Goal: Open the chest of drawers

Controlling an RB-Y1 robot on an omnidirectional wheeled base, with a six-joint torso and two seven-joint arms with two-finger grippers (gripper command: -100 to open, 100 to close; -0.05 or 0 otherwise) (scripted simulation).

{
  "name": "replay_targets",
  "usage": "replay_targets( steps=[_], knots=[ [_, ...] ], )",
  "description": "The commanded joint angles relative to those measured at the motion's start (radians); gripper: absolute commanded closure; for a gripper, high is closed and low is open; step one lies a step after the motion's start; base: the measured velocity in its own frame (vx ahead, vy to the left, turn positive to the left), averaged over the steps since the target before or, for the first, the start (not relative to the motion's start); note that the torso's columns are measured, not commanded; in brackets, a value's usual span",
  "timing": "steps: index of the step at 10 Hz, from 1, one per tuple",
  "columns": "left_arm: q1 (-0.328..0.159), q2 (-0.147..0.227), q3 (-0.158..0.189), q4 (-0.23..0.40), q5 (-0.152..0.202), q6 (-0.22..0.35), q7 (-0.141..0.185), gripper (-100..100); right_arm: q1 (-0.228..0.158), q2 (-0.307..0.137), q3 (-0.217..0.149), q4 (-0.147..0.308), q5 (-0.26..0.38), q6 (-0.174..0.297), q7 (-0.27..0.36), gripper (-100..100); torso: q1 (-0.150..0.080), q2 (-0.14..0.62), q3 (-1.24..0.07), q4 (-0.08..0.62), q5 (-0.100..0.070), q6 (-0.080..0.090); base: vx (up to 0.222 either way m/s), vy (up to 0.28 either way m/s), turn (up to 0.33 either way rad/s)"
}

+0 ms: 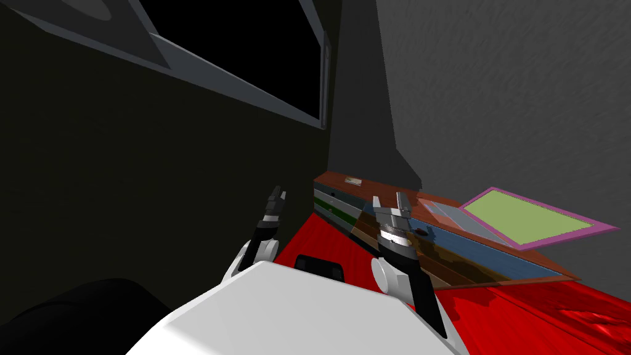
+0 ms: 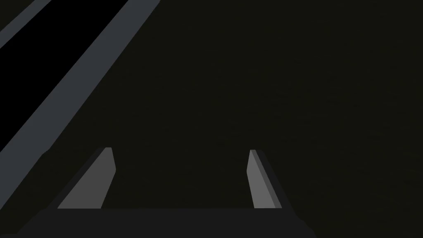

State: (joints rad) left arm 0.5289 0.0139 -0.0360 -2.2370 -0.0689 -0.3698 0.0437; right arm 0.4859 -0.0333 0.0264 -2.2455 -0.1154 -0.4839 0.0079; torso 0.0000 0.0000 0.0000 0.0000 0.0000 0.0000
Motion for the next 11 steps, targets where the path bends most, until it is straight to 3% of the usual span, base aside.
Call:
replay_targets(
  steps=[1,9,10,11],
  knots=[
    [0.0,0.0,0.0,0.0,0.0,0.0,0.0,0,0.0,0.0,0.0,0.0,0.0,0.0,0.0,0,0.0,0.04,-0.082,0.041,0.0,0.0,0.0,0.0,0.0],
    [0.0,0.0,0.0,0.0,0.0,0.0,0.0,0,0.0,0.0,0.0,0.0,0.0,0.0,0.0,0,0.0,0.618,-1.234,0.617,0.0,0.0,0.0,0.0,0.0],
    [0.0,0.0,0.0,0.0,0.0,0.0,0.0,0,-0.002,-0.042,-0.007,0.011,0.043,0.026,0.021,-100,0.0,0.691,-1.382,0.691,0.0,0.0,0.021,-0.009,0.038],
    [0.0,0.0,0.0,0.0,0.0,0.0,0.0,0,-0.003,-0.058,-0.011,0.018,0.071,0.042,0.034,-100,-0.001,0.724,-1.451,0.724,0.0,0.0,0.039,-0.019,0.062]
  ],
)
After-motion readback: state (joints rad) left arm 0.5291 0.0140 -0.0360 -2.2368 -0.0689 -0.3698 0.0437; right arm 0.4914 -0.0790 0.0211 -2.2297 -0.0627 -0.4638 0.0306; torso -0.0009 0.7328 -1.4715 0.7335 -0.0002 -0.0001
